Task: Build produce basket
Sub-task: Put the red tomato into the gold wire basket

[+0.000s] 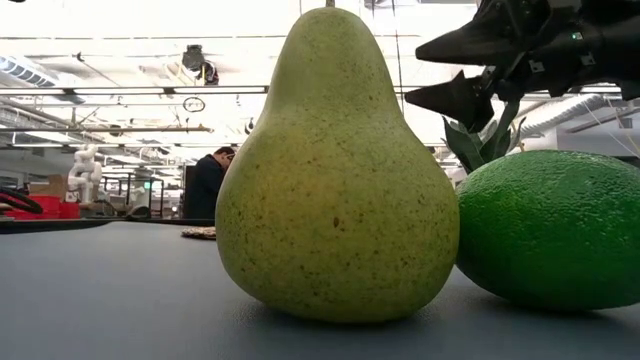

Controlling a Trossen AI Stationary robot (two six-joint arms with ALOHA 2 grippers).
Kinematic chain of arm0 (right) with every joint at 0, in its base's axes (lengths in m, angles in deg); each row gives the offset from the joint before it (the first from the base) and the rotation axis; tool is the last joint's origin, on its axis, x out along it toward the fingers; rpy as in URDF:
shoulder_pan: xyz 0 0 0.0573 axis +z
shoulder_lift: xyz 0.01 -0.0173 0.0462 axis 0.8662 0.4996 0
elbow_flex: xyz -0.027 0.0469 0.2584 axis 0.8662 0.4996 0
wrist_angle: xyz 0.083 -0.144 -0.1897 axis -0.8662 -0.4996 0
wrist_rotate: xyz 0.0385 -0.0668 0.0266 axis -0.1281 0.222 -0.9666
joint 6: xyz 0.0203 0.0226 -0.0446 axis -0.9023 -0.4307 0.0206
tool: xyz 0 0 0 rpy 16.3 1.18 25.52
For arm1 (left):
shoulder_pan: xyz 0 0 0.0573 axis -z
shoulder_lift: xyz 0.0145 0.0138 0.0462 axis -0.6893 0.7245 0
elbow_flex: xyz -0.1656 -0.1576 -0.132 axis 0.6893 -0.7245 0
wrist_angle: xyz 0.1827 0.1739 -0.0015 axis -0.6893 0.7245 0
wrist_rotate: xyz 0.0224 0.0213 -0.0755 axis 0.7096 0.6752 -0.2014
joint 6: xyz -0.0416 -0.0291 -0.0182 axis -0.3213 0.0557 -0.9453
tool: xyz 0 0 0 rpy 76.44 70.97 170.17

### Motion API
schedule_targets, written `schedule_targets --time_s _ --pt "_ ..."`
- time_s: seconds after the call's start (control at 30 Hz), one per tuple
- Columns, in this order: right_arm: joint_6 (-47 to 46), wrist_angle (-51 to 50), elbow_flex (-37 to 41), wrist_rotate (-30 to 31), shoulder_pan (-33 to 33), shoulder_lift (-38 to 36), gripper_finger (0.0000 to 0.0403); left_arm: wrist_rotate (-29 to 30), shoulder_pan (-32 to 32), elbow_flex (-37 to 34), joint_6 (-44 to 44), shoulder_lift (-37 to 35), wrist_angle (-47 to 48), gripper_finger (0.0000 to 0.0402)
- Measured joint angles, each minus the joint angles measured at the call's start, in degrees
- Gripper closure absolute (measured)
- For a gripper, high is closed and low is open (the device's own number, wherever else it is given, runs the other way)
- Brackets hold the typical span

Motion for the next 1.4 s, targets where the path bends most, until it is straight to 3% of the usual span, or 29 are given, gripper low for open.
schedule_targets --time_s 0.37,0.57,0.73,0.97,1.13,1.4 --pt "3.3 1.1 0.0 1.1 -2.2 0.0 0.0080 -0.8 -0.3 0.0 1.5 4.2 -0.3 0.0076" --pt "3.7 1.0 0.0 0.9 -2.6 0.0 0.0080 -3.2 -0.4 0.0 2.7 8.6 -0.6 0.0036" --pt "2.0 0.7 0.0 0.9 -2.5 0.0 0.0080 -6.1 -1.6 0.0 8.1 10.5 -0.6 0.0046" --pt "-0.3 0.0 0.0 0.9 -2.5 0.0 0.0080 -7.3 -6.7 0.0 13.6 9.1 -0.3 0.0123" --pt "-2.5 -1.5 0.0 0.9 -2.5 0.0 0.0080 -4.2 -12.4 0.0 18.3 7.7 -0.3 0.0123" --pt "-3.1 -2.7 0.0 0.8 -1.2 0.0 0.0080 -1.2 -20.4 0.2 22.6 7.3 -0.4 0.0080"
